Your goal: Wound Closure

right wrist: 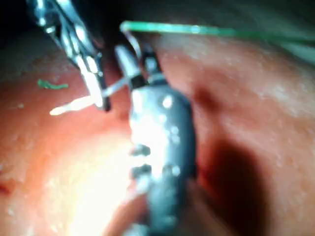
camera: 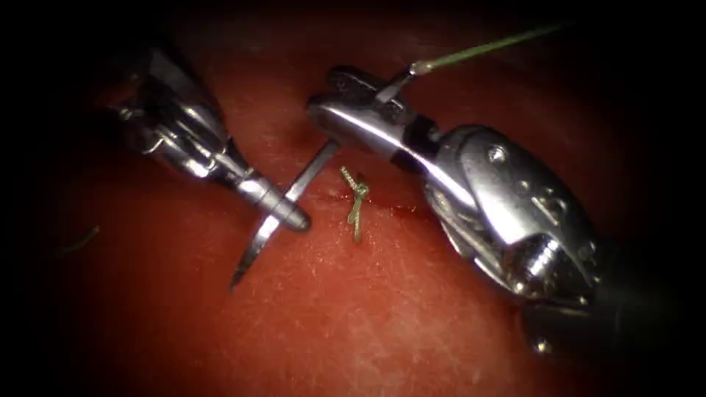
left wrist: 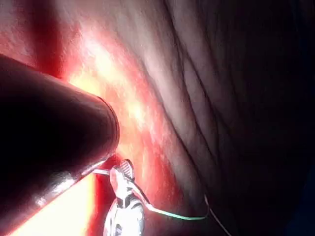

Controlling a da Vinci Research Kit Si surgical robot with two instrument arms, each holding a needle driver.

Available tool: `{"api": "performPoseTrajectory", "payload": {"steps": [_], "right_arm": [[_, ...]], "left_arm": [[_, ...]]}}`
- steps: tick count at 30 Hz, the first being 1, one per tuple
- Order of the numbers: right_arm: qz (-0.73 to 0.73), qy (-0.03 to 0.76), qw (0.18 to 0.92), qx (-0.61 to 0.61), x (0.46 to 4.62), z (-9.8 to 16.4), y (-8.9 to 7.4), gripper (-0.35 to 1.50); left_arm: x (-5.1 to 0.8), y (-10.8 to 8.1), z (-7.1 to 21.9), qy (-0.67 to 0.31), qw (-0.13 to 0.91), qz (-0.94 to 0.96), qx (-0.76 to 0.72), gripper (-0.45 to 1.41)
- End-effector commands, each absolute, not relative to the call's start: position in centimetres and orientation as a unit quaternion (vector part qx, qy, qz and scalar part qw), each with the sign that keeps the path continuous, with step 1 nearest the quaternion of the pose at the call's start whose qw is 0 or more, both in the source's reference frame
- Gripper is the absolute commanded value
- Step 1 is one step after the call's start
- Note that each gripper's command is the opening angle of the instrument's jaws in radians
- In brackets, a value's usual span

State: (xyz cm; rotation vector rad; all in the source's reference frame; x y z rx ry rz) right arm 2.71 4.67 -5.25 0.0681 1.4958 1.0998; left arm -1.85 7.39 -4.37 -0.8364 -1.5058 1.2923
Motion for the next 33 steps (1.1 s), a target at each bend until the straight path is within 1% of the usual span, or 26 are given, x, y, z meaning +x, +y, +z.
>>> {"api": "performPoseTrajectory", "payload": {"steps": [1,3,4,5,10,14,17,18,19,20,22,24,26,29,33], "right_arm": [[0.473,0.641,0.604,0.036,2.69,-5.21,4.68,-0.35],[0.471,0.633,0.613,0.043,2.60,-5.21,4.68,-0.35],[0.471,0.630,0.615,0.048,2.56,-5.21,4.69,-0.35],[0.468,0.625,0.622,0.054,2.46,-5.20,4.69,-0.35],[0.458,0.616,0.637,0.073,2.22,-5.21,4.70,-0.35],[0.440,0.613,0.648,0.103,2.13,-5.24,4.70,-0.35],[0.407,0.614,0.669,0.099,2.06,-5.25,4.72,-0.35],[0.379,0.616,0.683,0.098,2.00,-5.25,4.77,-0.35],[0.379,0.616,0.683,0.098,2.00,-5.25,4.77,-0.35],[0.342,0.611,0.710,0.078,1.93,-5.22,4.84,-0.35],[0.329,0.607,0.720,0.074,1.92,-5.20,4.87,-0.35],[0.294,0.612,0.732,0.049,1.90,-5.14,4.95,-0.35],[0.267,0.615,0.742,0.024,1.88,-5.07,5.07,-0.35],[0.254,0.616,0.745,-0.003,1.90,-5.01,5.16,-0.35],[0.245,0.617,0.747,-0.038,1.90,-4.96,5.25,-0.35]], "left_arm": [[-1.93,7.42,-4.31,-0.592,0.445,0.556,-0.376,0.69],[-1.97,7.44,-4.30,-0.567,0.411,0.583,-0.412,0.76],[-1.97,7.44,-4.30,-0.558,0.400,0.592,-0.423,0.77],[-1.98,7.44,-4.30,-0.540,0.377,0.607,-0.444,0.77],[-1.99,7.42,-4.31,-0.512,0.347,0.632,-0.466,0.78],[-2.02,7.43,-4.32,-0.470,0.325,0.674,-0.468,0.78],[-2.07,7.44,-4.32,-0.422,0.293,0.711,-0.479,0.78],[-2.12,7.44,-4.32,-0.384,0.275,0.734,-0.488,0.78],[-2.12,7.44,-4.32,-0.384,0.275,0.734,-0.488,0.78],[-2.19,7.44,-4.31,-0.343,0.243,0.758,-0.499,0.78],[-2.20,7.43,-4.31,-0.335,0.235,0.763,-0.500,0.77],[-2.24,7.36,-4.30,-0.319,0.218,0.779,-0.494,0.73],[-2.31,7.18,-4.26,-0.310,0.217,0.789,-0.484,0.59],[-2.37,6.90,-4.17,-0.306,0.217,0.807,-0.457,0.42],[-2.47,6.68,-3.99,-0.306,0.235,0.815,-0.433,0.37]]}}
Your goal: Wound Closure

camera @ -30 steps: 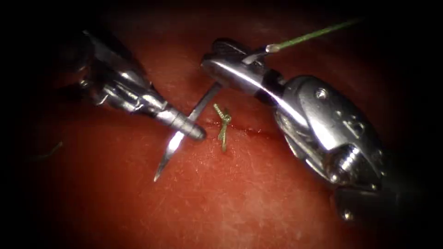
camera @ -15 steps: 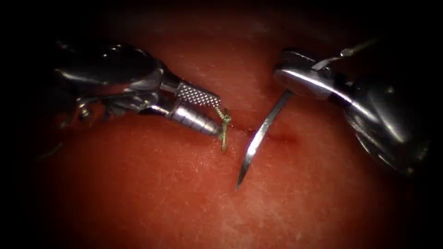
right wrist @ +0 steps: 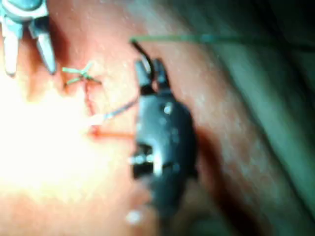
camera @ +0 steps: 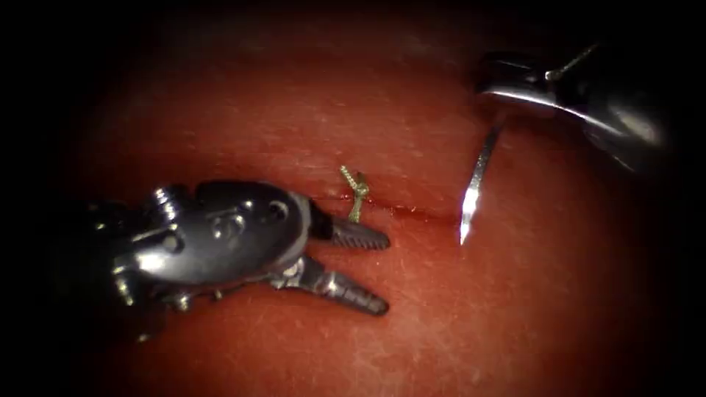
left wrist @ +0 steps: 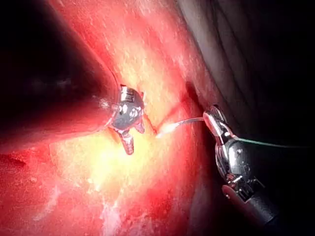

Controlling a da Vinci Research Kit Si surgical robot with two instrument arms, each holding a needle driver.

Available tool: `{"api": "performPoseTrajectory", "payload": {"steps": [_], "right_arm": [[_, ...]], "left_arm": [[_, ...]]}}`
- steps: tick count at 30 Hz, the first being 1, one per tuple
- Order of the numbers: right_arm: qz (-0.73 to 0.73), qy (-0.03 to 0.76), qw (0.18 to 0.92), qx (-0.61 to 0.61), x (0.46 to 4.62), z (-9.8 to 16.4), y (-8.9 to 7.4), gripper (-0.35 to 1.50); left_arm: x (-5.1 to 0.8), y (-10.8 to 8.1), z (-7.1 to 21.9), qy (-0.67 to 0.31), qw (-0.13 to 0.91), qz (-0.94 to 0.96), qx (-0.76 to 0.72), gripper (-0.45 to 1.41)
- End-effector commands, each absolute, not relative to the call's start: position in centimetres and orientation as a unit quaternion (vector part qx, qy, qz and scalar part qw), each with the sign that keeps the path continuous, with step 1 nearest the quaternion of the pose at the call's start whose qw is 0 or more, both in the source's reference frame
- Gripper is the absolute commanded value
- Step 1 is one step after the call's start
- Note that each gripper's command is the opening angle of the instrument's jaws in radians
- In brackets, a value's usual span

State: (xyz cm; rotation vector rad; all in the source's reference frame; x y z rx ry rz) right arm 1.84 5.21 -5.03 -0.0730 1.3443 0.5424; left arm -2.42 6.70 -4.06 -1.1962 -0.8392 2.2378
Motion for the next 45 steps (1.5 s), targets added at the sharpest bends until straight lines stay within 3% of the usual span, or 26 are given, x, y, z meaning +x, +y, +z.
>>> {"api": "performPoseTrajectory", "payload": {"steps": [1,13,45], "right_arm": [[0.243,0.617,0.747,-0.044,1.90,-4.96,5.26,-0.35],[0.185,0.623,0.751,-0.117,2.04,-4.91,5.28,-0.35],[0.131,0.630,0.748,-0.161,2.41,-4.89,5.08,-0.35]], "left_arm": [[-2.51,6.64,-3.95,-0.304,0.237,0.817,-0.428,0.36],[-2.86,6.60,-3.45,-0.296,0.264,0.823,-0.406,0.39],[-2.73,6.49,-3.17,-0.316,0.265,0.833,-0.368,0.42]]}}
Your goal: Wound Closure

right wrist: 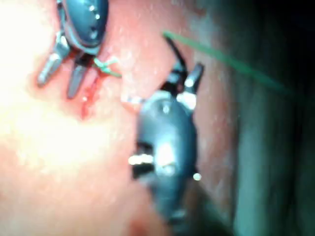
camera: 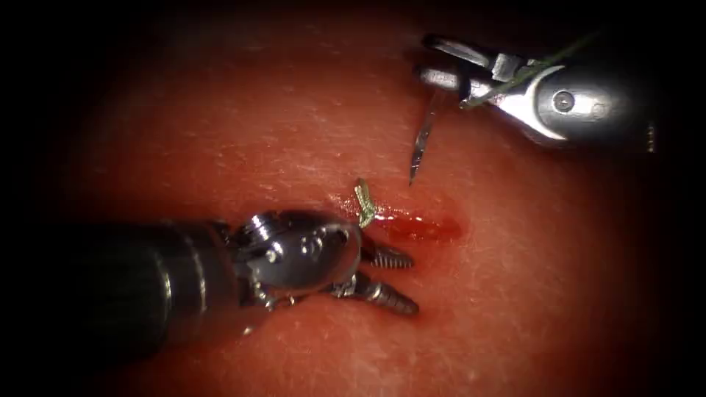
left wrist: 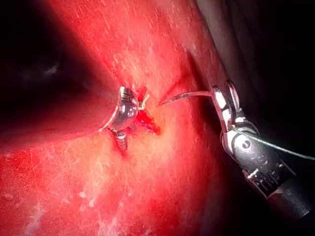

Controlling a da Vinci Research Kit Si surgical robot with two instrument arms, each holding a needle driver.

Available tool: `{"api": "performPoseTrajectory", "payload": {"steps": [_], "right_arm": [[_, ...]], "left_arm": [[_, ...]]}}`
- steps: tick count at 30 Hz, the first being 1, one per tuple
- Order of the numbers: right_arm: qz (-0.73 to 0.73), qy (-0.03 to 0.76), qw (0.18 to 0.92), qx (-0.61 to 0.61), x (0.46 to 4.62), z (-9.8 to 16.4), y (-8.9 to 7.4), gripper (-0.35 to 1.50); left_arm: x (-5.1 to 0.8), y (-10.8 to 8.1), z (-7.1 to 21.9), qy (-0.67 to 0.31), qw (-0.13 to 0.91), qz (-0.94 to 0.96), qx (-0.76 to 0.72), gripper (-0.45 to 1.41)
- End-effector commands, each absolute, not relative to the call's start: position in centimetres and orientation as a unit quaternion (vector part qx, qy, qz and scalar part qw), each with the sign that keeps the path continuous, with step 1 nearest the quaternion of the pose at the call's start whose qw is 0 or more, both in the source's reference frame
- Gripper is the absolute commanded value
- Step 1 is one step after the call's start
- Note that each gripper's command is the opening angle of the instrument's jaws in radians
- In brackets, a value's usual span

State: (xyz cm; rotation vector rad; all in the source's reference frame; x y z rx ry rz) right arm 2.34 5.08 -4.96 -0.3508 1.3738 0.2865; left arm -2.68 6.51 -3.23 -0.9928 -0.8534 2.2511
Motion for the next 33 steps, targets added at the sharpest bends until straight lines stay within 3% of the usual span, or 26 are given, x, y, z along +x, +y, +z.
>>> {"api": "performPoseTrajectory", "payload": {"steps": [1,33], "right_arm": [[0.130,0.630,0.749,-0.161,2.41,-4.87,5.06,-0.35],[0.058,0.610,0.761,-0.214,2.47,-4.69,4.77,-0.35]], "left_arm": [[-2.73,6.49,-3.17,-0.316,0.265,0.833,-0.368,0.42],[-2.66,6.51,-3.20,-0.325,0.267,0.832,-0.362,0.42]]}}
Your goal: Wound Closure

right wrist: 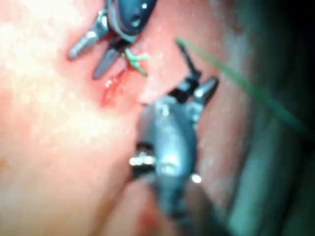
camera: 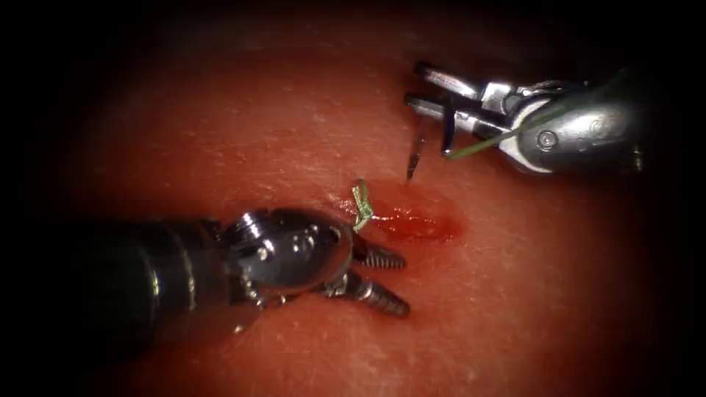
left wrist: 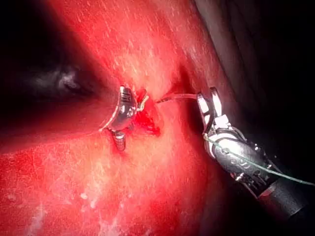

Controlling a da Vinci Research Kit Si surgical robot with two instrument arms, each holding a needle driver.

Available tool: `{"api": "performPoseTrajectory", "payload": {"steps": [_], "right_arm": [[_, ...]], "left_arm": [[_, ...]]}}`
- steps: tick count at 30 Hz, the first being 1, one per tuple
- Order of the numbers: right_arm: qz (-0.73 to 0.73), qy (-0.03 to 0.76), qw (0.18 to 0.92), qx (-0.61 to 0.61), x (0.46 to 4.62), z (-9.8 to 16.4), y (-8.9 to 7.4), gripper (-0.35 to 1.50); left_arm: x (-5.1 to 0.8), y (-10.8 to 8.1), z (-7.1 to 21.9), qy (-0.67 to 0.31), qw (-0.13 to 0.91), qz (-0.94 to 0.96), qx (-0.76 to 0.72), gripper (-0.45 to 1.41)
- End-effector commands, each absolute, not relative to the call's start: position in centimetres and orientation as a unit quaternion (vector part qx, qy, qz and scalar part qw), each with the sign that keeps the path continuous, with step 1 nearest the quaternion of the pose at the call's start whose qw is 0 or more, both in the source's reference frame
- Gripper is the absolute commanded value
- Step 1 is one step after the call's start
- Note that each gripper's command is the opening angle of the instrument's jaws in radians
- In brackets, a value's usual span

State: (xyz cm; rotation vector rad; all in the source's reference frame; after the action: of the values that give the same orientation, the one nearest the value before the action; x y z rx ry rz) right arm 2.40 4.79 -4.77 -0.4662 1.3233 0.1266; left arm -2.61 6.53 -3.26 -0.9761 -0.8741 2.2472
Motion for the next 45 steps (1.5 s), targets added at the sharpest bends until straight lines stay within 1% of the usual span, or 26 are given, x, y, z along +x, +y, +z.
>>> {"api": "performPoseTrajectory", "payload": {"steps": [1,18,28,44,45], "right_arm": [[0.058,0.610,0.761,-0.214,2.47,-4.7,4.8,-0.35],[0.046,0.600,0.774,-0.195,2.54,-4.4,4.3,-0.35],[0.023,0.596,0.771,-0.221,2.57,-4.5,3.6,-0.35],[0.028,0.600,0.765,-0.232,2.56,-4.5,3.8,-0.35],[0.026,0.595,0.773,-0.221,2.57,-4.4,3.7,-0.35]], "left_arm": [[-2.66,6.5,-3.2,-0.325,0.267,0.832,-0.362,0.42],[-2.62,6.5,-3.2,-0.328,0.272,0.830,-0.359,0.45],[-2.59,6.5,-3.2,-0.329,0.273,0.830,-0.357,0.45],[-2.60,6.5,-3.1,-0.328,0.273,0.833,-0.353,0.44],[-2.60,6.5,-3.1,-0.329,0.272,0.833,-0.353,0.44]]}}
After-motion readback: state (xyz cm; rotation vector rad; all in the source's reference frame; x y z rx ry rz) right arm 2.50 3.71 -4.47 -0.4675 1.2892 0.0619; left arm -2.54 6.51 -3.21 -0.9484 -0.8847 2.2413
